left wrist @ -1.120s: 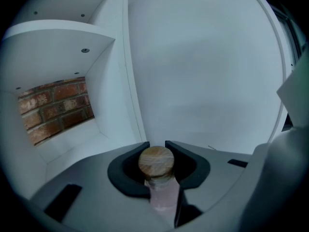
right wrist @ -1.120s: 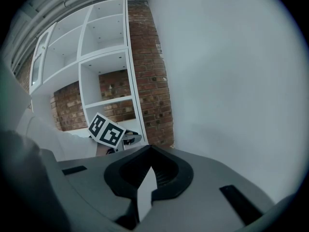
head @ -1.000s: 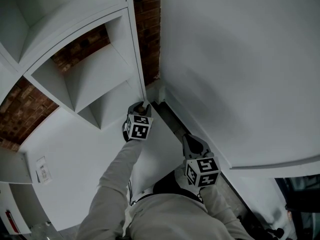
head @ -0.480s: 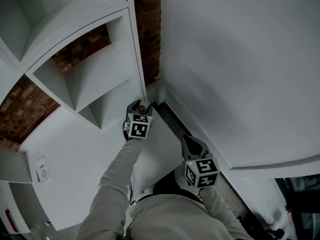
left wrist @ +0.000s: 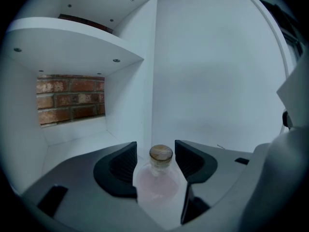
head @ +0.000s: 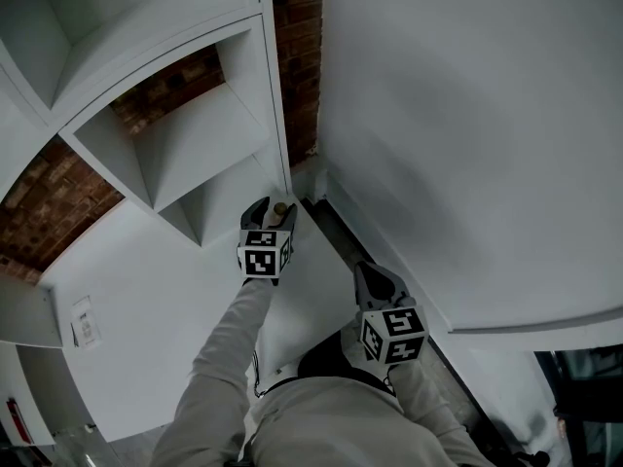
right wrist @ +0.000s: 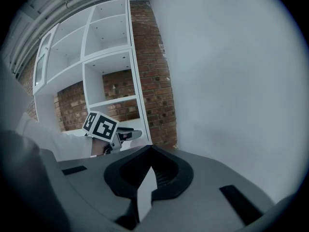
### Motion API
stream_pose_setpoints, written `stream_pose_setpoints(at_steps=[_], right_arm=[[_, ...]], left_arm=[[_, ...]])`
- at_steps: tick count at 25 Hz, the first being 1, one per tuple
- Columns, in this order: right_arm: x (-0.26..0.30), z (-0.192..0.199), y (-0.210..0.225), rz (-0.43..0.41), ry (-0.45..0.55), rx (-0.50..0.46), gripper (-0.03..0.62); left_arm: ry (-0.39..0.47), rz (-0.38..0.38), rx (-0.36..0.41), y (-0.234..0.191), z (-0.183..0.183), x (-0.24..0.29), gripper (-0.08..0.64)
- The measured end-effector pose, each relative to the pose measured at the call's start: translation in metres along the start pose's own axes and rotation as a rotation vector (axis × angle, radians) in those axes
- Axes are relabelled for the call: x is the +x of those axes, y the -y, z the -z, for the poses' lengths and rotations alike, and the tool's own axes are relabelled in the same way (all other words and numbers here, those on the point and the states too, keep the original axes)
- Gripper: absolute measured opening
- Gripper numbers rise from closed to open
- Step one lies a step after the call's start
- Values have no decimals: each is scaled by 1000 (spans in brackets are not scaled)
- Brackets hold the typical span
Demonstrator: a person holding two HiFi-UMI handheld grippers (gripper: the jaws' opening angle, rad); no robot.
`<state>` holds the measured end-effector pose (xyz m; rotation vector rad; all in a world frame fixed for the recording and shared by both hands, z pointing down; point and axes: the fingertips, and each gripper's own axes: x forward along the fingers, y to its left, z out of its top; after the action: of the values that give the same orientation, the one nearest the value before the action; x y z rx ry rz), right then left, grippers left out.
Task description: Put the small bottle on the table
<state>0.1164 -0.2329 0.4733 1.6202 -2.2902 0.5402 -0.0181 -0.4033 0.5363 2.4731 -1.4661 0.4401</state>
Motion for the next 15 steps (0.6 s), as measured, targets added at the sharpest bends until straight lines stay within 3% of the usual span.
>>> stream_pose_setpoints(at_steps=[9,15], right_arm=[[0,-1,-10,-18,6,-7,28],[-1,1,-19,-26,9,-8,28]], left_arm=[[49,13,-56,4,-1,-37,238],[90,29,-86,6,-4,-67,172]])
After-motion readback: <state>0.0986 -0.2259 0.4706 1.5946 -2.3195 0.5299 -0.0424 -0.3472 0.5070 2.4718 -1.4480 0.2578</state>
